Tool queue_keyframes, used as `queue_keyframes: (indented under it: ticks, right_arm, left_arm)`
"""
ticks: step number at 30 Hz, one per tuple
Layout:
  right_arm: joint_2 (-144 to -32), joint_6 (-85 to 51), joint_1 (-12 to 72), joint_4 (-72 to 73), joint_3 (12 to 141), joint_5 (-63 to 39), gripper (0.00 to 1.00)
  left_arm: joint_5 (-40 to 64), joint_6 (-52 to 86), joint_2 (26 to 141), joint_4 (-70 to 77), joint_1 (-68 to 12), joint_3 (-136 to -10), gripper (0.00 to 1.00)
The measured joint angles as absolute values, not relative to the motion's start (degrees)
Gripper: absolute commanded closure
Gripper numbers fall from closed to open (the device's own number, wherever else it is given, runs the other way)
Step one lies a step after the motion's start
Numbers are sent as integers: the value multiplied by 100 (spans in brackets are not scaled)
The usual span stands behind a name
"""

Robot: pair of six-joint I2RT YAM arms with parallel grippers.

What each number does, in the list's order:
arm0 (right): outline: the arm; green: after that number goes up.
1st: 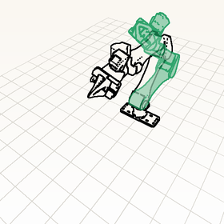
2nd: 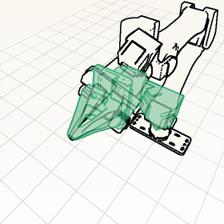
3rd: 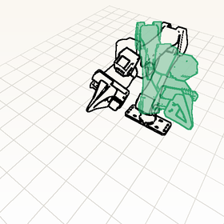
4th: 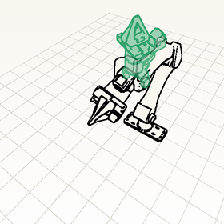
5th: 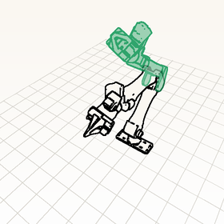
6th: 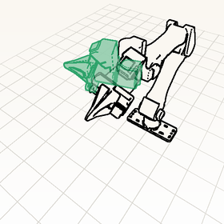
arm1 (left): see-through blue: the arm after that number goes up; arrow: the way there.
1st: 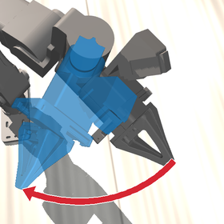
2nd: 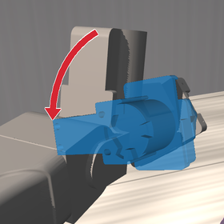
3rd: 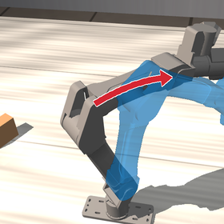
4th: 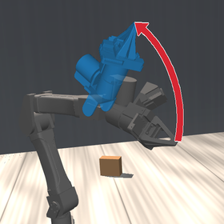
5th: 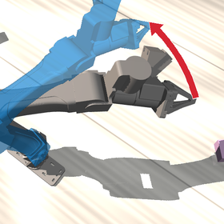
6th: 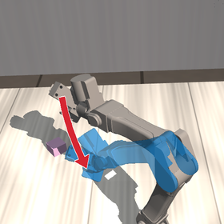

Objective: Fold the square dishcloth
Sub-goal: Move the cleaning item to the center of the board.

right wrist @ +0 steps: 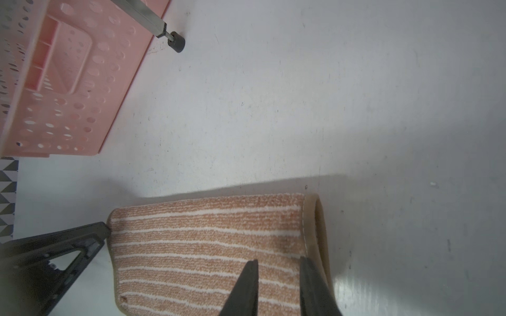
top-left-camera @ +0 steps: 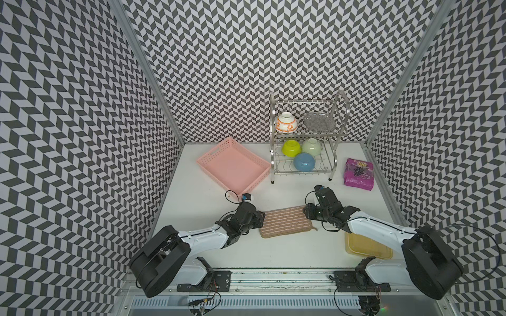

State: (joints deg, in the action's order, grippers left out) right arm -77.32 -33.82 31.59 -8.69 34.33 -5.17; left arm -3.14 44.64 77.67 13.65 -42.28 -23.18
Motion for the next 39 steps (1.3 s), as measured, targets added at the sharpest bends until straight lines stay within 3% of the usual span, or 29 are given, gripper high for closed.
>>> queue_keyframes:
  ticks: [17, 23, 28, 39]
  right_arm:
    - [-8952, -3350, 3170, -738, 4080, 276, 76]
    - [-9205, -3336, 3170, -854, 4445, 482, 75]
    - [-9098, -3271, 3168, -958, 4504, 572, 68]
    - [-8353, -3188, 3168, -1194, 4423, 552, 59]
  left_arm:
    - [-381, 3988, 8812, 1946, -3743, -2727, 70]
    - [-419, 3658, 9024, 1712, -3544, -3159, 61]
    - [-419, 3514, 8696, 1243, -3511, -3380, 48]
    - [-294, 3828, 7522, 384, -3520, -3135, 51]
